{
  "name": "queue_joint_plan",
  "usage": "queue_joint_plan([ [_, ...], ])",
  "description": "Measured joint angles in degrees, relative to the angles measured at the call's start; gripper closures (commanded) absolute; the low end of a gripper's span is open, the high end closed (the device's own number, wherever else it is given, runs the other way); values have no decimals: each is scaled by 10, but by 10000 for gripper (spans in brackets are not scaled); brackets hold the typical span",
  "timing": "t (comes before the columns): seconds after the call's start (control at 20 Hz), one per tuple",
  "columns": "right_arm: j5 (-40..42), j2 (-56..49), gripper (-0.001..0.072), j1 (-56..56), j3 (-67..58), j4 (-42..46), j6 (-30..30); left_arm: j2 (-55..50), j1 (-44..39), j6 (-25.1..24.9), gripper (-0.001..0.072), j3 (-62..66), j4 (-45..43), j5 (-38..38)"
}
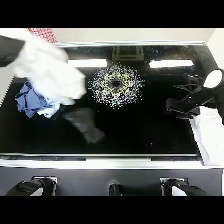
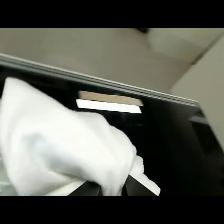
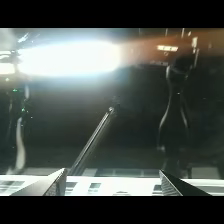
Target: Fold the shirts.
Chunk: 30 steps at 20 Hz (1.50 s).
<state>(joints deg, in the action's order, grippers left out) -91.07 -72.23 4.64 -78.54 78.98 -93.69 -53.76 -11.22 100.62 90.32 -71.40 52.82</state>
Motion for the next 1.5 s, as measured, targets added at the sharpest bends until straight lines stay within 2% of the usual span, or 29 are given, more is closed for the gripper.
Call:
queue_joint_plan([
  [0.15,-7,24,45,0,0,25,12,-13,-116,10,678,-2,0,-54],
  [0.25,-12,39,45,0,0,40,18,-35,-158,14,677,-14,-15,-38],
  [0.4,-16,51,45,0,0,48,19,-80,-185,-2,678,-87,-48,13],
  [0.5,-16,54,45,0,0,43,19,-118,-193,-23,675,-167,-59,20],
  [0.55,-14,54,45,0,1,41,19,-139,-196,-31,643,-204,-62,21],
  [0.6,-11,54,44,0,4,39,19,-160,-197,-38,471,-232,-64,21],
  [0.65,-5,54,44,0,9,36,19,-179,-197,-42,258,-252,-67,25],
  [0.7,2,54,42,0,14,33,19,-193,-195,-45,104,-262,-67,31],
  [0.75,10,54,38,0,20,32,18,-203,-190,-50,75,-264,-67,41],
  [0.95,55,49,27,0,47,20,18,-211,-131,-85,76,-206,-87,111],
  [1.15,96,9,27,0,57,-26,18,-197,-26,-106,77,-197,-85,203],
  [1.35,113,-57,28,0,61,-85,25,-159,38,-128,80,-316,-5,238],
  [1.5,109,-100,28,0,61,-105,42,-124,29,-147,80,-431,72,221],
])
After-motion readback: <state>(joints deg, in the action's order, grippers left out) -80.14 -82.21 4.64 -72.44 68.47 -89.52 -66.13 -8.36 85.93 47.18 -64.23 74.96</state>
